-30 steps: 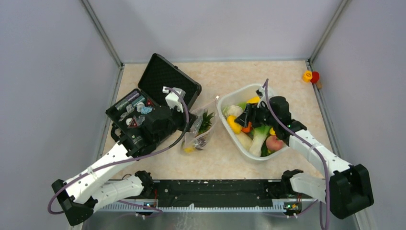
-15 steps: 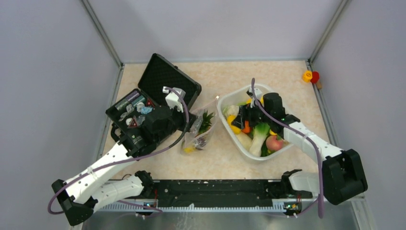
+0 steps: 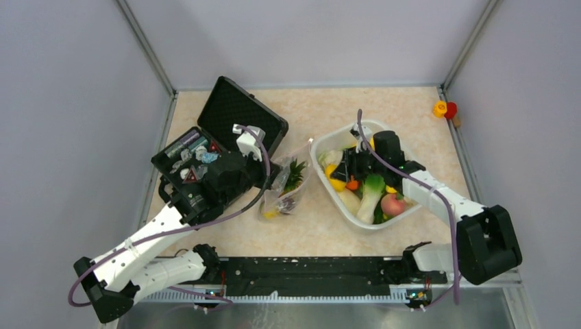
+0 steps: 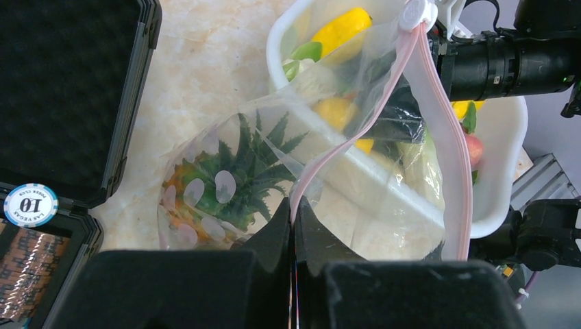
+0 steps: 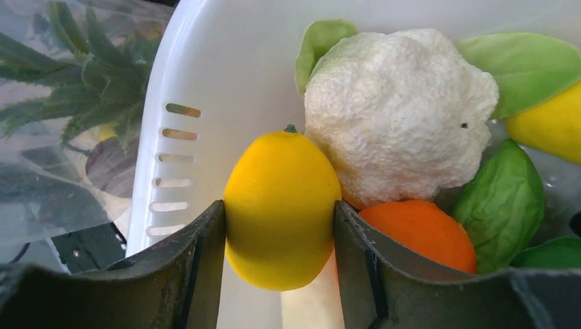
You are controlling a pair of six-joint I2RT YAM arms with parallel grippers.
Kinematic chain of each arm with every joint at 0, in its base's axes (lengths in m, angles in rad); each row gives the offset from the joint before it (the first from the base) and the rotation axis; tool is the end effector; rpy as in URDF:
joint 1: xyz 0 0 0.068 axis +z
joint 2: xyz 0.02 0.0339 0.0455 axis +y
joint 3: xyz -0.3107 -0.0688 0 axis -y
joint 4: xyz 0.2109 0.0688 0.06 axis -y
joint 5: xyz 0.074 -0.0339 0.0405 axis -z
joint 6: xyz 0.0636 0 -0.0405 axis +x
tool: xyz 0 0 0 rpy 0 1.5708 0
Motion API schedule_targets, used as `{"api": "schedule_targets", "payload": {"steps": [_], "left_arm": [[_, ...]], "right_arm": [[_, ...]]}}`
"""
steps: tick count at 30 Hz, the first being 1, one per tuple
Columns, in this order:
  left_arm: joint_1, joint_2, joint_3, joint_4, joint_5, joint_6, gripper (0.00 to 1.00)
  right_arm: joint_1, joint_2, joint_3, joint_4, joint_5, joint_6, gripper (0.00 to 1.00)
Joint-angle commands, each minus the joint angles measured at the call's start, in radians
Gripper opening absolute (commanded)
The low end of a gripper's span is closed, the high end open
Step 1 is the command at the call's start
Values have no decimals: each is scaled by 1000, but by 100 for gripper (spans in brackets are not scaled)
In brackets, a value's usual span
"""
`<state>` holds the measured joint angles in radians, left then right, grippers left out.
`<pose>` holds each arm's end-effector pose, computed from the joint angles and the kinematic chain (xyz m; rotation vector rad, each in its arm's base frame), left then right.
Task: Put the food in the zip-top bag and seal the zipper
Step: Pick up the fake fruit from the bin, then place the fake fruit in the zipper food storage bag.
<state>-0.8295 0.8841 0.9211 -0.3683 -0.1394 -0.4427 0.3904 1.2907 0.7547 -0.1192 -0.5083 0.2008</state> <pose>0.1153 -0.1129 0.3770 0.2815 1.9462 -0.7222 0.2183 0.1233 0.2770 -0.5010 2.2185 0.8844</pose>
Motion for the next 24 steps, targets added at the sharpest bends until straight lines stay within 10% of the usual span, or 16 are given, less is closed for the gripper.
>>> {"api": "schedule_targets", "payload": {"steps": [1, 11, 24], "left_arm": [[-2, -46, 2, 16, -15, 13, 0], [-2, -70, -9, -3, -33, 22, 0], [-2, -38, -15, 18, -22, 15, 0]], "right_arm": [[9, -113, 11, 45, 132, 88, 21], [7, -486, -290, 402, 368, 492, 11], [71, -536, -191, 528, 5, 466, 11]]}}
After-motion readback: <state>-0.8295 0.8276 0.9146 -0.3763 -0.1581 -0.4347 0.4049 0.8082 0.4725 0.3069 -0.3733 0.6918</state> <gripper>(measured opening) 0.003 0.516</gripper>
